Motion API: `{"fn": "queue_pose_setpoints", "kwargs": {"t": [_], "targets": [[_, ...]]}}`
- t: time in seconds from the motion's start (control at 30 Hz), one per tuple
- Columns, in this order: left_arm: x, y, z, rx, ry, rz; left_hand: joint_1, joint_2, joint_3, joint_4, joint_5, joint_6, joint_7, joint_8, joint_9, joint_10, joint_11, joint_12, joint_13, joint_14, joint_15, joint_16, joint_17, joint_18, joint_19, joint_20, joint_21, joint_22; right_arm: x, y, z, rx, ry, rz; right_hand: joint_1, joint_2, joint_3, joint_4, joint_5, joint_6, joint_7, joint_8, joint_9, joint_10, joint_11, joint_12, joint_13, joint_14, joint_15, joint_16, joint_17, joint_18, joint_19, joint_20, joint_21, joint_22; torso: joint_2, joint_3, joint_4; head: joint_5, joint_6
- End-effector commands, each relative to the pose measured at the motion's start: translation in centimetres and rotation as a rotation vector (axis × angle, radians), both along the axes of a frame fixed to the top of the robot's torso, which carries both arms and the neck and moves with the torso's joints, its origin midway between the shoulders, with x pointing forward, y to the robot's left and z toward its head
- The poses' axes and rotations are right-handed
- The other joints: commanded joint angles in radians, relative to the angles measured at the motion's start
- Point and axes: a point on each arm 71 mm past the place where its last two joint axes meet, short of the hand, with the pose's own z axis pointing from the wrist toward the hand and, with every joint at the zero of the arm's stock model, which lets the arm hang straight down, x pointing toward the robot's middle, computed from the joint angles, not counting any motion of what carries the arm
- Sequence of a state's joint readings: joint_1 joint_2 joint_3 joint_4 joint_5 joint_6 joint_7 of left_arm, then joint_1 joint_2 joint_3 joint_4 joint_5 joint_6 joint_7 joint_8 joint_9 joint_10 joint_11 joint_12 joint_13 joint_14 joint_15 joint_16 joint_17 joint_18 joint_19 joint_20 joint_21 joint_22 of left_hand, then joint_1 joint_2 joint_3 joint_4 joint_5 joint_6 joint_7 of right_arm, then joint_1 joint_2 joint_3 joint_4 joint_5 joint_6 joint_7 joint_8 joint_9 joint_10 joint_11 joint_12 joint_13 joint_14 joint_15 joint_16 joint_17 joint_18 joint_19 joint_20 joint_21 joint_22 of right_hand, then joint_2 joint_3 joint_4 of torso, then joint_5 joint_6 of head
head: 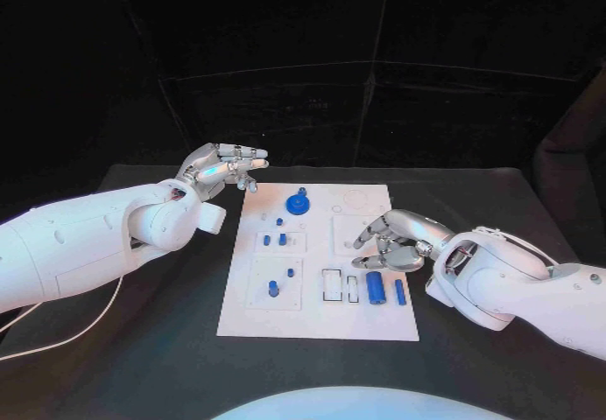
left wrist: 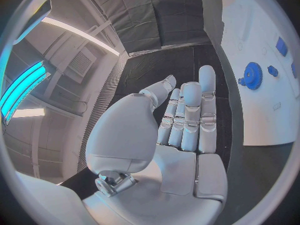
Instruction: Assemble the parts on the task board
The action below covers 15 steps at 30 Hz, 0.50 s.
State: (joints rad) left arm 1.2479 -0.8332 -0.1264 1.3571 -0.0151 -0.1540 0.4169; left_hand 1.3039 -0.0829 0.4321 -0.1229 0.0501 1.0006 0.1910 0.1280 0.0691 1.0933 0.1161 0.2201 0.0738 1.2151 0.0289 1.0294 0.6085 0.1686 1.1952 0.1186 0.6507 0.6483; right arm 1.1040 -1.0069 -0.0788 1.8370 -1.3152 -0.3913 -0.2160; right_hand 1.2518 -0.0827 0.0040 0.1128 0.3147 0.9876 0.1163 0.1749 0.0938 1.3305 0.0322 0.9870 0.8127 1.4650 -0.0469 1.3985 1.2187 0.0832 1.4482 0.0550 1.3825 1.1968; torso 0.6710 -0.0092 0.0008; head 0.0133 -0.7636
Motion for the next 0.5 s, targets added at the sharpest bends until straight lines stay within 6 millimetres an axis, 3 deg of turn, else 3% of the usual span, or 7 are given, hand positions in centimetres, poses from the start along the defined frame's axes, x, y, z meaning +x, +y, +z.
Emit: {"fn": "queue_pose_setpoints", "kwargs": {"t": [0.03,0.27,0.5], "targets": [[0.0,0.1,0.3,-0.01,-0.031,0.015,0.006,0.005,-0.003,-0.001,-0.001,-0.007,0.0,0.006,0.001,-0.005,-0.002,0.006,0.001,-0.005,-0.004,-0.001,0.001,0.014,-0.005,0.003,-0.005,-0.002,-0.1,-1.7,-0.5,-0.003,0.116,-0.179,-0.001,0.015,-0.046,0.027,0.01,0.004,-0.006,0.033,0.009,0.0,-0.003,0.169,0.199,0.054,-0.003,0.015,0.019,-0.014,0.004,0.004,0.009,0.013,-0.006,-0.0003,-0.0167,-0.013,0.003],[-0.2,0.2,0.0,-0.007,-0.028,0.012,0.007,0.006,-0.004,-0.002,-0.001,-0.007,-0.001,0.008,0.001,-0.004,-0.003,0.008,0.001,-0.004,-0.005,0.0,0.001,0.014,-0.004,0.002,-0.005,-0.002,-0.6,-3.2,-1.2,-0.099,0.143,-0.241,-0.04,0.014,-0.116,0.088,-0.01,0.009,-0.009,0.074,0.031,0.044,-0.007,0.299,0.375,0.06,-0.003,0.039,0.06,-0.018,0.012,0.0,0.027,0.045,-0.009,0.0032,-0.0272,-0.017,0.0],[-0.3,0.2,-0.1,-0.005,-0.022,0.007,0.007,0.006,-0.004,-0.002,-0.001,-0.007,-0.001,0.008,0.001,-0.004,-0.003,0.008,0.001,-0.005,-0.005,0.0,0.001,0.014,-0.004,0.002,-0.005,-0.002,-0.8,-2.7,-2.1,-0.177,0.157,-0.243,-0.054,0.008,-0.156,0.132,-0.024,-0.001,-0.01,0.092,0.046,0.058,-0.008,0.333,0.428,0.064,-0.004,0.055,0.09,-0.019,0.013,-0.002,0.032,0.053,-0.008,0.0019,-0.0221,-0.019,-0.002]]}}
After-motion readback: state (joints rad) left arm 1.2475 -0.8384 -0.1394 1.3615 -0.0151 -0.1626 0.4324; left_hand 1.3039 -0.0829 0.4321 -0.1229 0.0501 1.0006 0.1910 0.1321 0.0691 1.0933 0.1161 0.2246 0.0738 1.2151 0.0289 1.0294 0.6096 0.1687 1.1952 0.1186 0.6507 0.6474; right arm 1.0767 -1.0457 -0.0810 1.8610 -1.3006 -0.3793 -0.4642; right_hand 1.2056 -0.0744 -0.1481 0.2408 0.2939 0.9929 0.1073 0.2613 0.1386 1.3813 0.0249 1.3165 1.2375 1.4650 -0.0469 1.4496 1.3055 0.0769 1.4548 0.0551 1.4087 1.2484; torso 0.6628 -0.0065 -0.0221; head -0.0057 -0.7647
